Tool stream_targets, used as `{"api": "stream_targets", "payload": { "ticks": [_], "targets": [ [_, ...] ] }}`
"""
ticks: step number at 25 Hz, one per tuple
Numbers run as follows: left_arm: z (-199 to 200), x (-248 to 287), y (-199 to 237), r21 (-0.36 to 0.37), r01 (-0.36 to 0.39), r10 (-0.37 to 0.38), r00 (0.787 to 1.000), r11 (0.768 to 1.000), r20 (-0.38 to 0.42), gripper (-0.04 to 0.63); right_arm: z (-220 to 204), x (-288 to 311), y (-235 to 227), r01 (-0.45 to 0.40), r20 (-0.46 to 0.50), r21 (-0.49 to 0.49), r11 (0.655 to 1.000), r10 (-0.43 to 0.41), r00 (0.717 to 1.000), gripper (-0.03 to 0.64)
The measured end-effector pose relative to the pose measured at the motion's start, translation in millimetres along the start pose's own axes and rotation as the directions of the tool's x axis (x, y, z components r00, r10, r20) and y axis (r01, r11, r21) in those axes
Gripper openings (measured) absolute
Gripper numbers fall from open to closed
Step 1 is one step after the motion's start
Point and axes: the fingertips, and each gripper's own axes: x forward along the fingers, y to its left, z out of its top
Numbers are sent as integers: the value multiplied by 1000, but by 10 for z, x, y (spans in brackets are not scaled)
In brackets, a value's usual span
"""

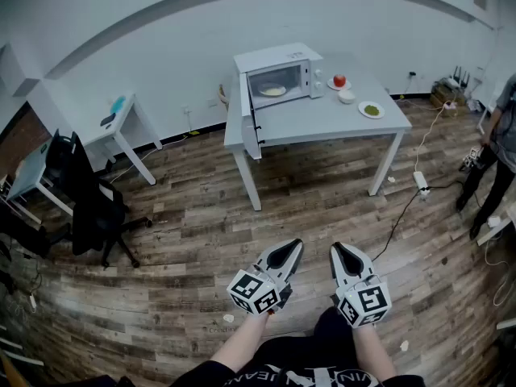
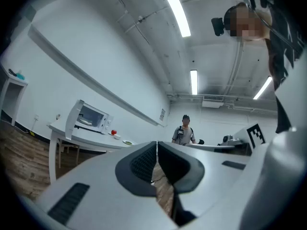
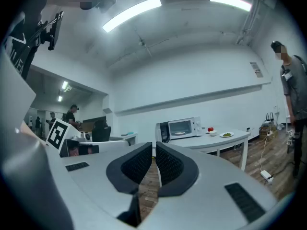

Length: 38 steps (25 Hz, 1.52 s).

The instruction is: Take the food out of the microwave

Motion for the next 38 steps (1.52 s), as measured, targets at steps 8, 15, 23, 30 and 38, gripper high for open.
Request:
{"api": "stream_targets", "payload": {
  "ticks": [8, 15, 23, 30, 38],
  "targets": [
    [-53, 133, 214, -26, 1, -1, 1000, 1000, -3, 17, -35, 202, -90, 3, -3, -3, 1000, -3, 1000, 48],
    [-59, 448, 637, -42, -30, 30, 1000, 999, -6, 17, -92, 711, -345, -23, 1, 28, 999, 23, 1000, 48],
    [123, 1106, 1308, -37, -91, 91, 996, 995, 6, 17, 82, 1571, -900, -93, 1, 24, 995, 93, 996, 48],
    [175, 1700, 1681, -37, -108, 109, 994, 993, 14, 17, 169, 2069, -1403, -117, 17, 45, 992, 116, 993, 48],
    [39, 2121, 1821, -56, -122, 121, 993, 991, -7, 17, 143, 2289, -1806, -130, 17, 95, 987, 129, 991, 48]
  ]
}}
